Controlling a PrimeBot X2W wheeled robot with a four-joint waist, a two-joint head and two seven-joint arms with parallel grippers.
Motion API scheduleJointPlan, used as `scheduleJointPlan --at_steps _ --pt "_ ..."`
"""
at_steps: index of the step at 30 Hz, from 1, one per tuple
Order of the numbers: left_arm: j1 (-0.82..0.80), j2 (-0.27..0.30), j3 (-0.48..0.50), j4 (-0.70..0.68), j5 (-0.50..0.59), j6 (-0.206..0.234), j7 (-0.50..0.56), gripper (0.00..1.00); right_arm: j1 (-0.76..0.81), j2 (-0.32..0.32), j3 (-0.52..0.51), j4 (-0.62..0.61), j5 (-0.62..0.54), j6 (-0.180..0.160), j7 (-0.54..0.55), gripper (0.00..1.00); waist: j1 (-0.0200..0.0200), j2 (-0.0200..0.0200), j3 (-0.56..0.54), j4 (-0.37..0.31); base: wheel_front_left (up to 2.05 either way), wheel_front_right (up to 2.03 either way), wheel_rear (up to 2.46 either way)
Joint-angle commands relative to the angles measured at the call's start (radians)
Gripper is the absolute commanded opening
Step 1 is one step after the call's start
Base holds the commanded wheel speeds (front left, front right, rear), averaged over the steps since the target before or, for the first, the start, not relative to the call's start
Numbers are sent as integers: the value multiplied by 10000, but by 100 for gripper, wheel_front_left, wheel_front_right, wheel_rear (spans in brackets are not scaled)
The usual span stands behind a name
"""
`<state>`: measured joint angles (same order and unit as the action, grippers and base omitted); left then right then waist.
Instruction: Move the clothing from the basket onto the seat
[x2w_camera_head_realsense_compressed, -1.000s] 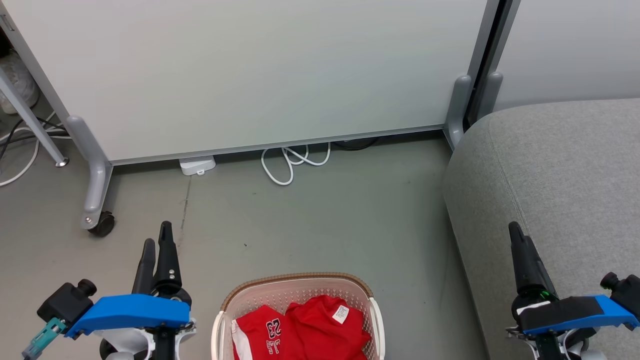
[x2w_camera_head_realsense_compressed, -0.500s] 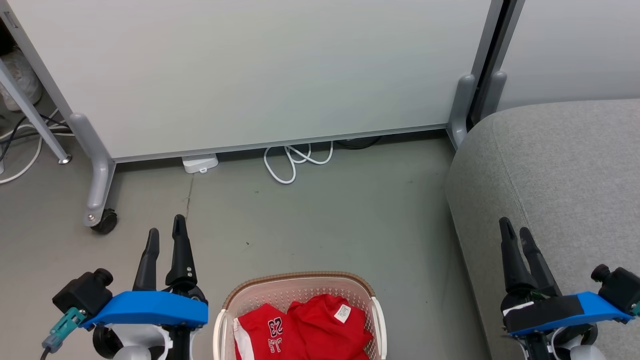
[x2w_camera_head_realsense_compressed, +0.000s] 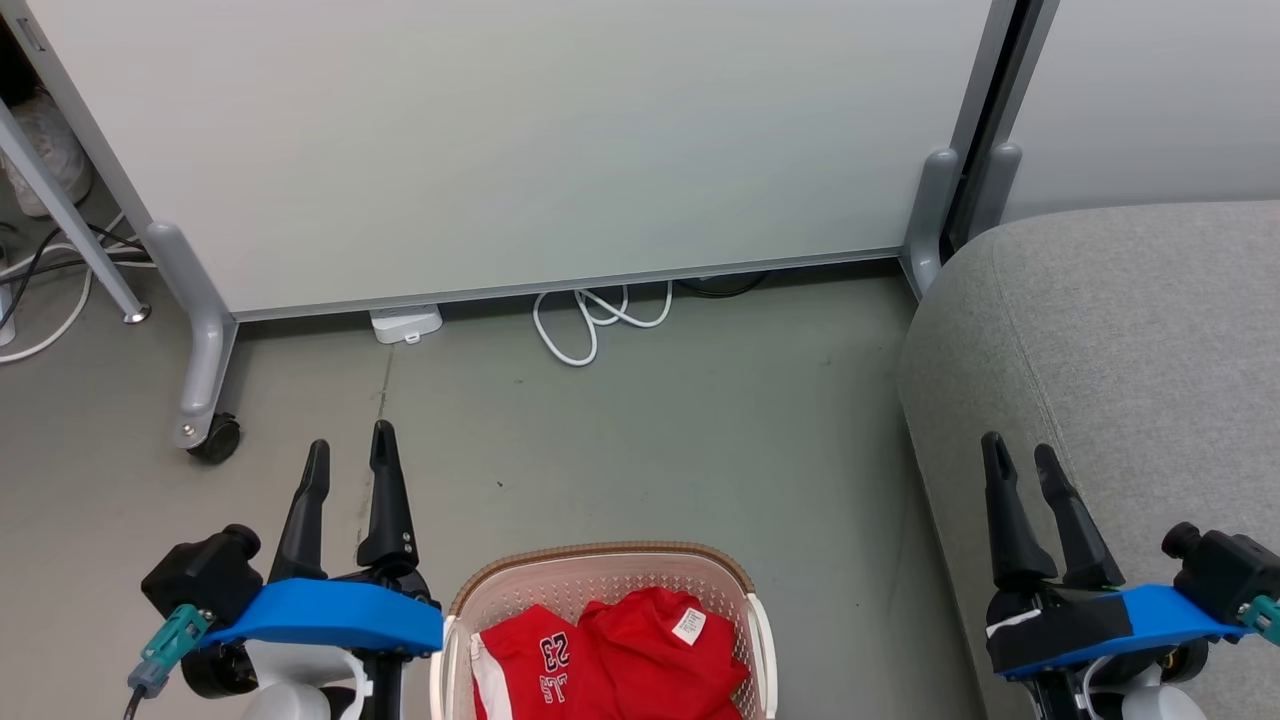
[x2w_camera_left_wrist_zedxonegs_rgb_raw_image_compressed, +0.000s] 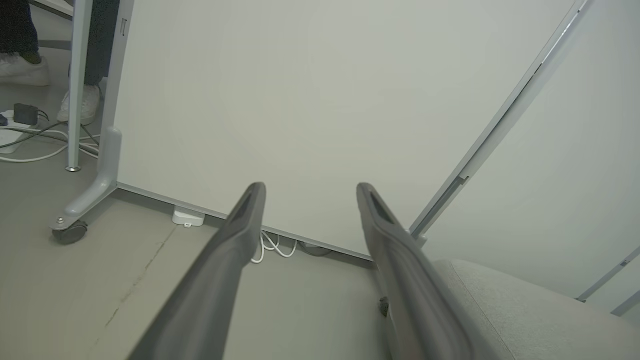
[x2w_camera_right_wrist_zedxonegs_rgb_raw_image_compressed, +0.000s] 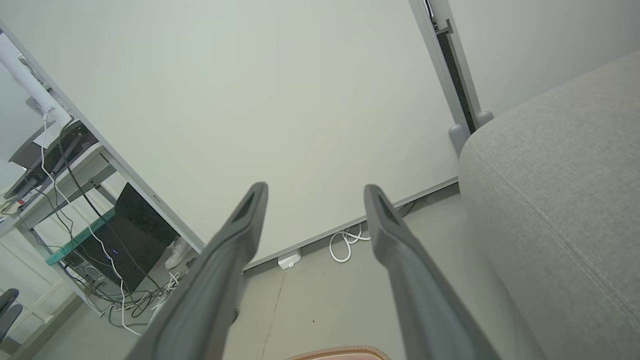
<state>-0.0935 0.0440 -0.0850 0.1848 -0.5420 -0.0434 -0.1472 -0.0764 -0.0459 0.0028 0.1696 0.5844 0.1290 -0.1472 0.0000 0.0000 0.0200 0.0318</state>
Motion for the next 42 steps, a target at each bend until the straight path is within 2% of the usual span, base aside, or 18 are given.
scheduleJointPlan --at_steps 1,25,42 --pt "-241 71 -71 -98 293 43 -100 100 -177 -57 46 -143 -298 18 -92 100 0 0 2 6 0 0 0" --pt "-223 74 -339 -43 2636 -129 -633 100 -202 -62 128 -85 -2505 23 -631 100 0 0 87 109 0 0 0" --pt "-194 75 -587 164 4066 -40 -990 100 -171 -65 136 76 -4014 26 -994 100 0 0 69 234 0 0 0"
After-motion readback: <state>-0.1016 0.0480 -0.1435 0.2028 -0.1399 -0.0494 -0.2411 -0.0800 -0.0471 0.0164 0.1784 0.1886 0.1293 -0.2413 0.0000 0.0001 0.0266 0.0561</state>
